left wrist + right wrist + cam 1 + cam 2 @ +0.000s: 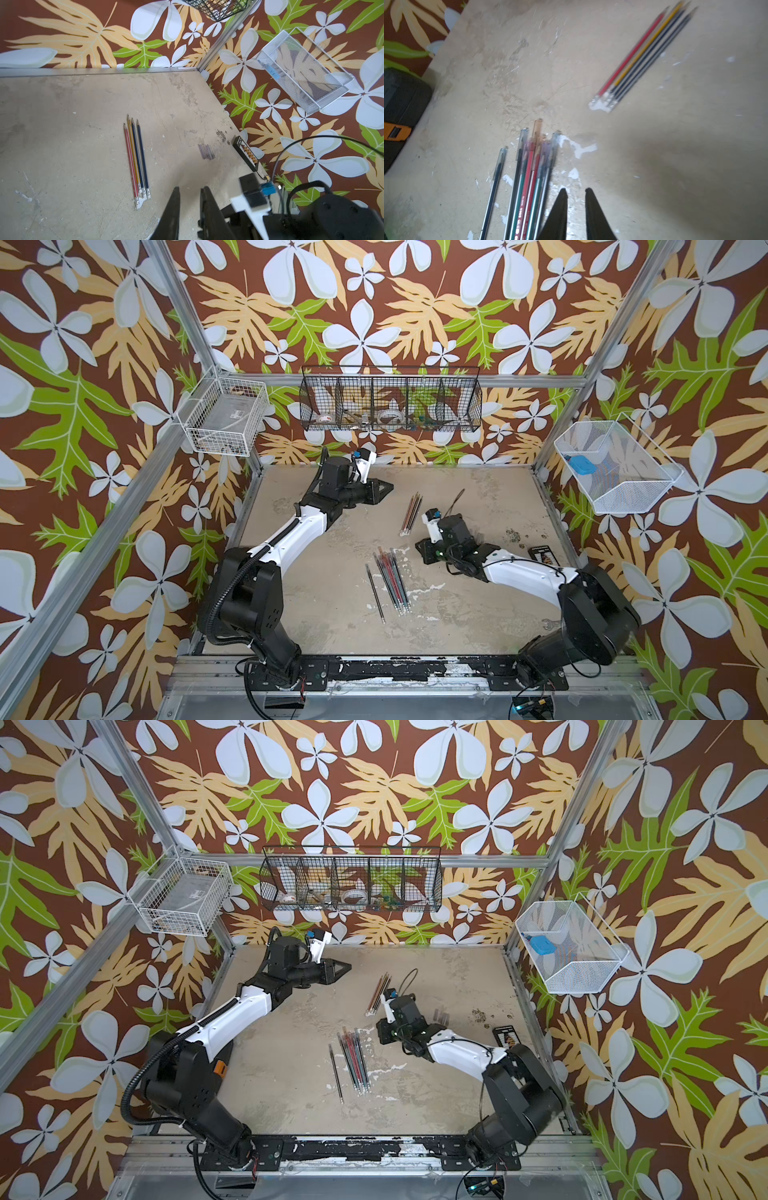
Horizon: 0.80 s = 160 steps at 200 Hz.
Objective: Remove the protective cover of the pencils
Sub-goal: Pick up the pencil from the center of the board.
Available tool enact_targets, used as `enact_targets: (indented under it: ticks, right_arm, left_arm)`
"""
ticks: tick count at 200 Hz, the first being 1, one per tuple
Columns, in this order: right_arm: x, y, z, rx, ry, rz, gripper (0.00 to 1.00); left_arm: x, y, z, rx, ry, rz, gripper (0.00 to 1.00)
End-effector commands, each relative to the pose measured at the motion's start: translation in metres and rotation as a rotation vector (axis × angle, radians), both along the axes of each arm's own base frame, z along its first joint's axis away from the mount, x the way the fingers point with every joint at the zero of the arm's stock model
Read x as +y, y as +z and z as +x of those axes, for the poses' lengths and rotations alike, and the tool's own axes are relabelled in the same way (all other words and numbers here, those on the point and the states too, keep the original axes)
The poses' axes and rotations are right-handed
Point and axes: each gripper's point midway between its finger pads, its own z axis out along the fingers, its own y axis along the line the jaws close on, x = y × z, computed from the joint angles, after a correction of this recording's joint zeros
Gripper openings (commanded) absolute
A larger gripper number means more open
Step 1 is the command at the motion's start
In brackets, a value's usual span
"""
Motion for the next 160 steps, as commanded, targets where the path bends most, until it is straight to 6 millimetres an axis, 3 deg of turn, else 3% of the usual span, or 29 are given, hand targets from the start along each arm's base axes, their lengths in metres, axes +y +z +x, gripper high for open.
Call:
enact_targets:
  ticks: [1, 31, 77, 160]
  right_arm:
    - [0.011, -0.021, 0.003, 0.048, -0.013, -0.124, 0.2]
    - [0.038, -0.037, 0.008, 0.072, 0.003, -0.182, 0.19]
    - [0.051, -0.06, 0.012, 0.109, 0.005, -0.235, 0.19]
    - [0.037, -0.077, 0.017, 0.124, -0.054, -0.321, 0.17]
  left_arm:
    - [-0.001, 0.02, 0.001, -0.035, -0.018, -0.058, 0.19]
    - [0.004, 0.028, 0.0, -0.043, -0.026, -0.082, 0.19]
    - [0.015, 0.031, 0.005, -0.027, -0.011, -0.123, 0.19]
    - [0.019, 0.032, 0.007, -0.019, -0.014, -0.149, 0.17]
